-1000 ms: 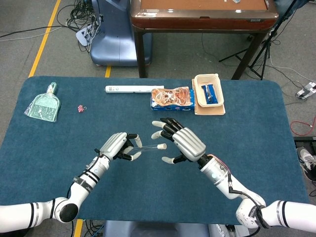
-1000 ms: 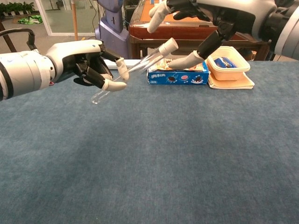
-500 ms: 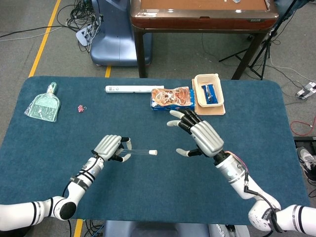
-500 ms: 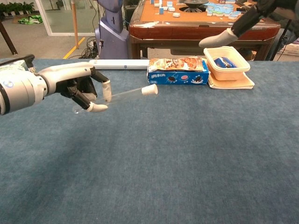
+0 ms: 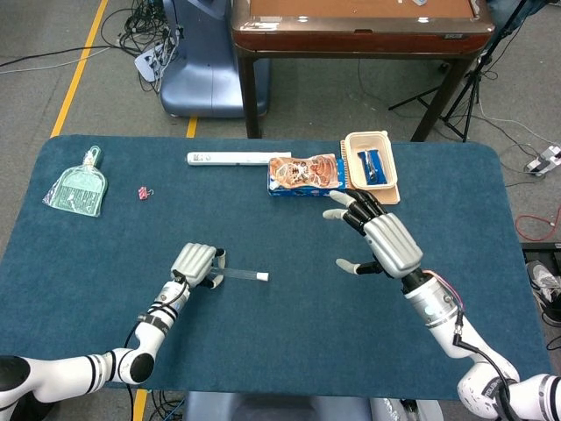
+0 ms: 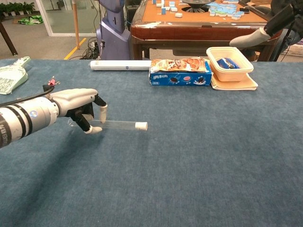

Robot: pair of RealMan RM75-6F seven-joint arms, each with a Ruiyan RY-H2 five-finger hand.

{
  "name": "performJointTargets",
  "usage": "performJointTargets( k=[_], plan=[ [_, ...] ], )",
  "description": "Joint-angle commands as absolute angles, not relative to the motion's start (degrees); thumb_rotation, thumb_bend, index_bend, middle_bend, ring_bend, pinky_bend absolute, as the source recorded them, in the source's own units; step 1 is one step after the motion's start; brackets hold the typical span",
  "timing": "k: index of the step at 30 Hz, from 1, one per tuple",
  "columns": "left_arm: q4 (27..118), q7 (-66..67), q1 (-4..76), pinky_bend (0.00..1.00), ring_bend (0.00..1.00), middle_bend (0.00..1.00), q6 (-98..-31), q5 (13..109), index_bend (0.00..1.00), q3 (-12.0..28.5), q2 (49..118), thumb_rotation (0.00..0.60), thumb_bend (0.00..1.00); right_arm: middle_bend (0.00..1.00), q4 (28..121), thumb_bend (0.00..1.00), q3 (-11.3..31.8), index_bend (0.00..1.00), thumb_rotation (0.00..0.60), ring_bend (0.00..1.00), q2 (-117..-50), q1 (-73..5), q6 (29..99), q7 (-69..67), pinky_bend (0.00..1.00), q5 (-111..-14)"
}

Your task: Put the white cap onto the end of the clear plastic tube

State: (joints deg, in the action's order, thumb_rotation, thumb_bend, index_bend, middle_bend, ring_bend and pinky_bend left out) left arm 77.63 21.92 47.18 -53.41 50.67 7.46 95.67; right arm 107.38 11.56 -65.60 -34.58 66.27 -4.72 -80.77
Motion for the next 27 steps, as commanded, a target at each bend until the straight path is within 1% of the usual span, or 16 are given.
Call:
performJointTargets(
  k=[1, 2, 4, 6, 8, 12, 16, 20, 22, 24, 27],
  plan=[
    [77.1, 24.3, 47.5, 0.99, 0.98, 1.0, -54.0, 48.9, 0.54, 7.9, 96.7, 0.6, 0.3, 0.08, 107.3, 0.16, 11.6, 0.26, 0.6, 0.0, -65.4, -34.4, 66.3, -4.8, 0.05, -80.7],
    [77.2, 25.1, 47.5, 0.99, 0.98, 1.0, -54.0, 48.2, 0.52, 7.9, 96.8, 0.6, 0.3, 0.08, 107.3, 0.16, 11.6, 0.26, 0.6, 0.0, -65.4, -34.4, 66.3, -4.9, 0.05, -80.7],
    [77.7, 26.7, 47.6, 0.99, 0.98, 1.0, -54.2, 47.0, 0.43, 8.1, 96.8, 0.6, 0.29, 0.08, 107.2, 0.16, 11.7, 0.26, 0.6, 0.0, -65.3, -34.2, 66.4, -5.0, 0.05, -80.6],
    [78.4, 27.6, 47.6, 0.99, 0.97, 1.0, -54.8, 46.6, 0.38, 8.2, 96.7, 0.6, 0.29, 0.08, 107.0, 0.16, 11.8, 0.26, 0.6, 0.0, -65.1, -34.1, 66.3, -5.2, 0.05, -80.5],
    [79.1, 28.1, 47.4, 0.99, 0.97, 1.0, -54.9, 46.2, 0.35, 8.3, 96.5, 0.6, 0.29, 0.08, 107.0, 0.16, 11.8, 0.26, 0.6, 0.0, -65.0, -34.0, 66.3, -5.3, 0.05, -80.4],
    [81.0, 29.2, 47.2, 0.99, 0.96, 1.0, -55.6, 45.8, 0.33, 8.4, 95.7, 0.6, 0.29, 0.08, 106.6, 0.16, 11.8, 0.26, 0.6, 0.0, -64.6, -33.6, 66.3, -5.4, 0.05, -79.9],
    [85.2, 28.5, 45.6, 0.99, 0.94, 1.0, -59.1, 47.8, 0.31, 8.8, 93.0, 0.6, 0.29, 0.08, 106.2, 0.16, 11.4, 0.26, 0.6, 0.0, -63.1, -32.2, 66.9, -4.7, 0.05, -78.9],
    [90.7, 26.1, 42.2, 0.99, 0.9, 0.95, -64.4, 51.4, 0.31, 8.8, 88.0, 0.6, 0.29, 0.08, 106.0, 0.19, 10.5, 0.26, 0.6, 0.0, -60.8, -30.1, 67.4, -4.1, 0.05, -77.1],
    [93.3, 24.1, 39.8, 0.99, 0.85, 0.91, -66.9, 53.2, 0.31, 8.5, 84.7, 0.6, 0.29, 0.09, 105.9, 0.21, 9.8, 0.26, 0.6, 0.0, -59.8, -28.9, 67.6, -3.6, 0.05, -76.0],
    [95.1, 22.2, 37.6, 0.99, 0.82, 0.87, -69.2, 54.8, 0.31, 8.1, 81.9, 0.6, 0.29, 0.13, 105.6, 0.24, 9.4, 0.26, 0.6, 0.02, -59.5, -27.7, 68.6, -3.0, 0.1, -75.3],
    [97.5, 18.4, 32.9, 0.97, 0.75, 0.8, -74.1, 58.0, 0.32, 6.9, 77.3, 0.6, 0.29, 0.18, 104.7, 0.27, 8.4, 0.26, 0.6, 0.08, -59.5, -25.6, 70.2, -1.9, 0.22, -74.4]
  ],
)
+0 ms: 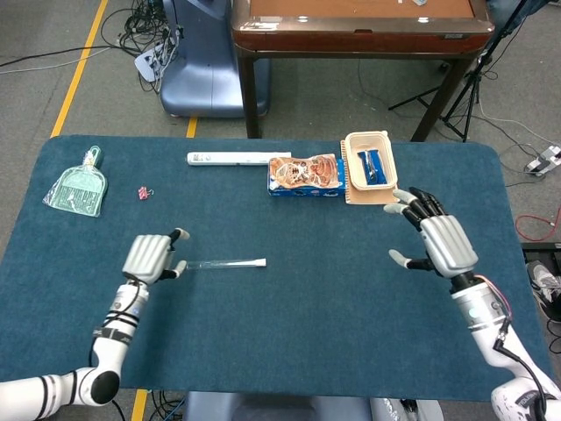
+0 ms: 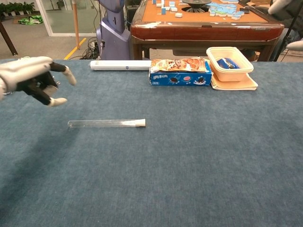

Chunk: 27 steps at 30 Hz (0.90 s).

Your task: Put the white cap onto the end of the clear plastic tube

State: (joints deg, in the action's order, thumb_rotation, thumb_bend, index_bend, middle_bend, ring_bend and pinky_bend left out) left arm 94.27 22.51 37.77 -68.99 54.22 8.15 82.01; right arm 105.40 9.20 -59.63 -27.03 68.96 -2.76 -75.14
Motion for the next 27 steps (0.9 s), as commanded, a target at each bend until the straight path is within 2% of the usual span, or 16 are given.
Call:
performJointTargets(
  k=[1, 8, 13, 16, 21, 27],
  plan=[
    [97.9, 17.5, 31.5, 0.96, 0.73, 0.79, -75.6, 58.9, 0.33, 6.5, 76.3, 0.6, 0.29, 0.2, 104.4, 0.28, 8.0, 0.26, 0.6, 0.11, -59.6, -25.0, 70.6, -1.5, 0.25, -74.2],
    [98.2, 13.8, 22.3, 0.81, 0.6, 0.71, -84.7, 65.2, 0.36, 2.1, 70.9, 0.6, 0.29, 0.23, 102.5, 0.3, 5.2, 0.3, 0.6, 0.14, -61.5, -21.1, 73.1, 4.1, 0.3, -72.5],
    [97.2, 11.6, 16.5, 0.66, 0.56, 0.65, -90.1, 70.5, 0.38, -1.3, 69.8, 0.6, 0.29, 0.23, 101.7, 0.3, 3.8, 0.31, 0.6, 0.14, -64.9, -17.9, 77.0, 5.8, 0.3, -73.5],
    [98.3, 12.1, 13.6, 0.61, 0.55, 0.63, -92.8, 73.6, 0.38, -3.2, 69.1, 0.6, 0.29, 0.23, 102.1, 0.3, 2.8, 0.31, 0.6, 0.14, -65.7, -16.0, 79.0, 5.8, 0.3, -74.8],
    [100.4, 13.6, 10.0, 0.59, 0.54, 0.62, -96.9, 78.6, 0.38, -4.9, 69.4, 0.6, 0.29, 0.23, 103.2, 0.3, 1.8, 0.31, 0.6, 0.14, -66.3, -13.4, 81.8, 5.7, 0.3, -76.7],
    [101.0, 14.6, 8.6, 0.57, 0.54, 0.62, -96.4, 82.0, 0.38, -5.3, 70.6, 0.6, 0.29, 0.23, 104.6, 0.3, 1.4, 0.33, 0.6, 0.14, -65.4, -11.8, 83.5, 5.6, 0.3, -79.4]
  ],
)
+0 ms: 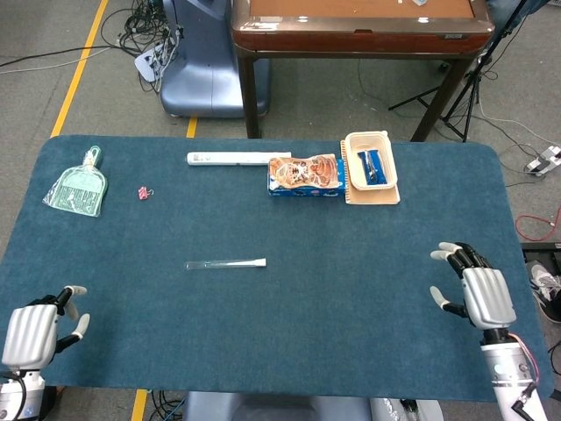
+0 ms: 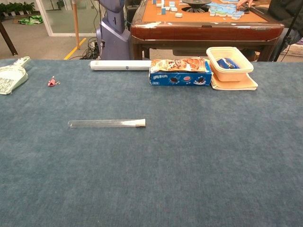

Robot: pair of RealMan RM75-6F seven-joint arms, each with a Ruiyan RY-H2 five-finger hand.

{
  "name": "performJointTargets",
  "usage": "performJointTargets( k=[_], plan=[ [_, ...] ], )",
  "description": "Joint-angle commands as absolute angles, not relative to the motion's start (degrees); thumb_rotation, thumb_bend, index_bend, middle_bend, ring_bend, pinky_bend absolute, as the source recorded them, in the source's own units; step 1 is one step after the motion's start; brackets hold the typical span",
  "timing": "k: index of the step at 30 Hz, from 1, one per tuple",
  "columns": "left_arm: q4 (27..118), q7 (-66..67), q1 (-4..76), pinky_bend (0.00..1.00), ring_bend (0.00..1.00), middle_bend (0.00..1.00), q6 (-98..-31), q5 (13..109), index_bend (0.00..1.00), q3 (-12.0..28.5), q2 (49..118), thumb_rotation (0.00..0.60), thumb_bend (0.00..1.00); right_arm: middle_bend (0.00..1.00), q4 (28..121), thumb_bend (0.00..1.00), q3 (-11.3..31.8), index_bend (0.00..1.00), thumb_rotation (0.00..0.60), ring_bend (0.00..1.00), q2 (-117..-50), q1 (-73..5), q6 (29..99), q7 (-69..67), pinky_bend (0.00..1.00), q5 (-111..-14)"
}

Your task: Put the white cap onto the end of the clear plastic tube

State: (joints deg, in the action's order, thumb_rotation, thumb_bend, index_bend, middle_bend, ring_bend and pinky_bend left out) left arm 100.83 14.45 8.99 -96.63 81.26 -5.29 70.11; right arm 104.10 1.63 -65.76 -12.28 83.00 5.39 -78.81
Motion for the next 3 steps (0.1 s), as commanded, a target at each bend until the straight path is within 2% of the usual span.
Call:
performJointTargets(
  k=[1, 3],
  plan=[
    [100.9, 14.7, 8.4, 0.57, 0.54, 0.62, -96.4, 82.4, 0.38, -5.0, 70.8, 0.6, 0.29, 0.23, 105.1, 0.3, 1.3, 0.33, 0.6, 0.14, -65.0, -11.4, 83.6, 5.8, 0.3, -79.6],
    [100.7, 15.1, 8.2, 0.57, 0.54, 0.62, -96.5, 82.9, 0.38, -4.5, 71.1, 0.6, 0.29, 0.23, 105.9, 0.3, 1.1, 0.33, 0.6, 0.14, -64.5, -10.8, 83.9, 6.0, 0.3, -79.8]
  ],
)
